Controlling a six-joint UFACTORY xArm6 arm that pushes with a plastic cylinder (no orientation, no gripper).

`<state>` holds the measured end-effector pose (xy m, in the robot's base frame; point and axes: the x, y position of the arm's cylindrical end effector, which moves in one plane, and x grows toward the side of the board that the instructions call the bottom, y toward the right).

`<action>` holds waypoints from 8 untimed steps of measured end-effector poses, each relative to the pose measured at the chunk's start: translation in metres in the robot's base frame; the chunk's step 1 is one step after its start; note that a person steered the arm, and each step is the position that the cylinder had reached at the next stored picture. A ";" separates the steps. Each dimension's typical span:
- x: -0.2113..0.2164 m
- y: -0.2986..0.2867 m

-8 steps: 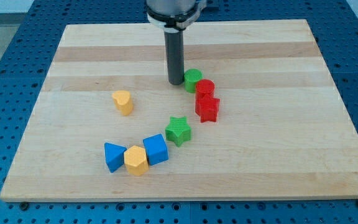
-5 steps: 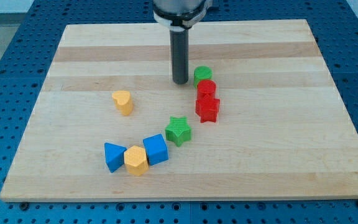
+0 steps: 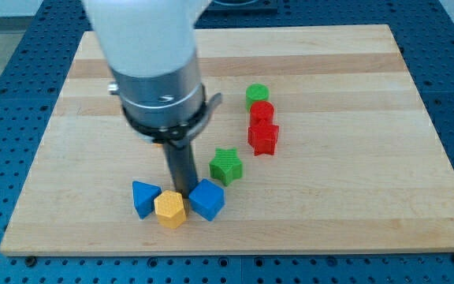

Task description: Push the green star to the bottom of the red star

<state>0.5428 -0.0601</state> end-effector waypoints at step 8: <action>-0.035 0.070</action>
